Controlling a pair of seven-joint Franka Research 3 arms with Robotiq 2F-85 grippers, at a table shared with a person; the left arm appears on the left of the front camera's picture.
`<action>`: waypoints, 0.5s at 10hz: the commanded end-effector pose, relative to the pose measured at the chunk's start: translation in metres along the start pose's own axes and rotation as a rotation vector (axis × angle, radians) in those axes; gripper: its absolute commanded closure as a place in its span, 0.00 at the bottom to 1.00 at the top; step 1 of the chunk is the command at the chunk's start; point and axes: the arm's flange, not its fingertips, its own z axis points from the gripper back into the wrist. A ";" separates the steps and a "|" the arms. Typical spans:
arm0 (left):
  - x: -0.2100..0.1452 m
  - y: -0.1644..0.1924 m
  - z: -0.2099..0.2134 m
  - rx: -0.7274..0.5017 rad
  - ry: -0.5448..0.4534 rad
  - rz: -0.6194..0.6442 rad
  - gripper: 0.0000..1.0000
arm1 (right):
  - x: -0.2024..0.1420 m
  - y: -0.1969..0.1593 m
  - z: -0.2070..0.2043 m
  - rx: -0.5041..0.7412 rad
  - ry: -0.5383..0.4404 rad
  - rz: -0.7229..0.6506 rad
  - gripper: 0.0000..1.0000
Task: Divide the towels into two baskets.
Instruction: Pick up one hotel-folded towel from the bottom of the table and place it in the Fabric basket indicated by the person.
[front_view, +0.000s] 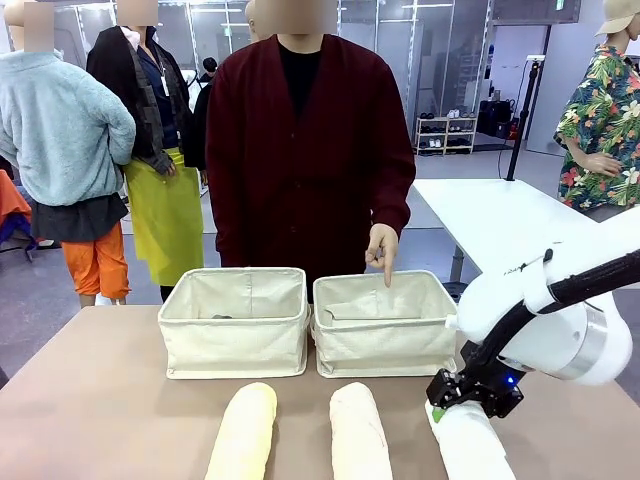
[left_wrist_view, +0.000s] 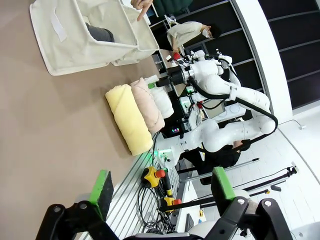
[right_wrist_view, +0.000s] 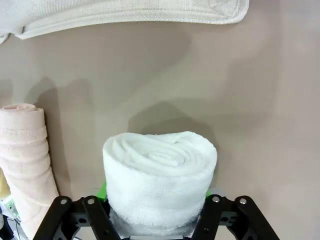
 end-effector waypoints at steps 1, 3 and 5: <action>-0.003 -0.004 0.002 0.009 0.007 0.018 0.00 | -0.059 -0.010 0.011 -0.028 -0.009 -0.024 1.00; -0.003 -0.004 0.002 0.009 0.007 0.018 0.00 | -0.057 -0.001 0.029 -0.010 -0.043 -0.034 0.94; -0.003 -0.004 0.002 0.009 0.007 0.018 0.00 | -0.061 0.025 0.079 0.015 -0.025 0.086 0.94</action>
